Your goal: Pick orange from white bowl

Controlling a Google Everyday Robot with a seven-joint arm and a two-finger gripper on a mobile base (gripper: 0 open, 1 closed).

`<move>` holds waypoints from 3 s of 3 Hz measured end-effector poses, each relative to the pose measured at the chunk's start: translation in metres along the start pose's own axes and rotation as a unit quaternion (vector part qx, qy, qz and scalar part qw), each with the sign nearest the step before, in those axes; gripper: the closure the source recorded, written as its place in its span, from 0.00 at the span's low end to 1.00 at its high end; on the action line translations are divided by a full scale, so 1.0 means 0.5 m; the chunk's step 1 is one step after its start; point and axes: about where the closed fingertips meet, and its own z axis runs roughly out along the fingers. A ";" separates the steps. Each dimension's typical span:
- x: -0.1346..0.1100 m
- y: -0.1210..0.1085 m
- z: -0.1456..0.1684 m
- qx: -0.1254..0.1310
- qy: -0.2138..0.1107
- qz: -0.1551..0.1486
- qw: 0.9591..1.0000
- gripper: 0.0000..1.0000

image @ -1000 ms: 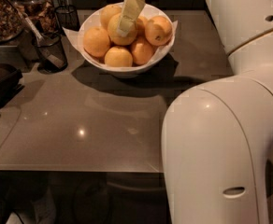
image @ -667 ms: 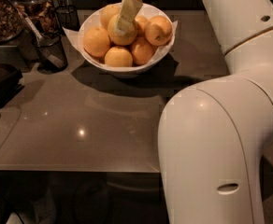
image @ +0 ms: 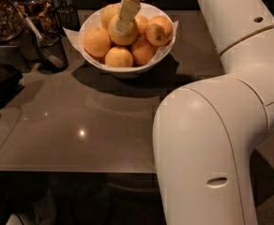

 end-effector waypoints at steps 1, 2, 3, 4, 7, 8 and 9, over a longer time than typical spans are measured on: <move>0.004 -0.002 0.007 -0.003 -0.001 0.001 1.000 0.26; 0.013 -0.004 0.022 -0.009 0.002 0.003 1.000 0.28; 0.020 -0.004 0.038 -0.017 0.003 0.007 1.000 0.28; 0.024 -0.005 0.046 -0.020 0.004 0.008 1.000 0.31; 0.050 -0.012 0.085 -0.033 0.006 0.013 0.999 0.34; 0.040 -0.008 0.103 -0.042 0.002 0.005 0.999 0.34; 0.034 -0.008 0.108 -0.045 0.001 0.002 0.999 0.34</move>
Offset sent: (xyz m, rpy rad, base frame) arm -0.0026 -0.0147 -0.0155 -0.0329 0.0739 0.0118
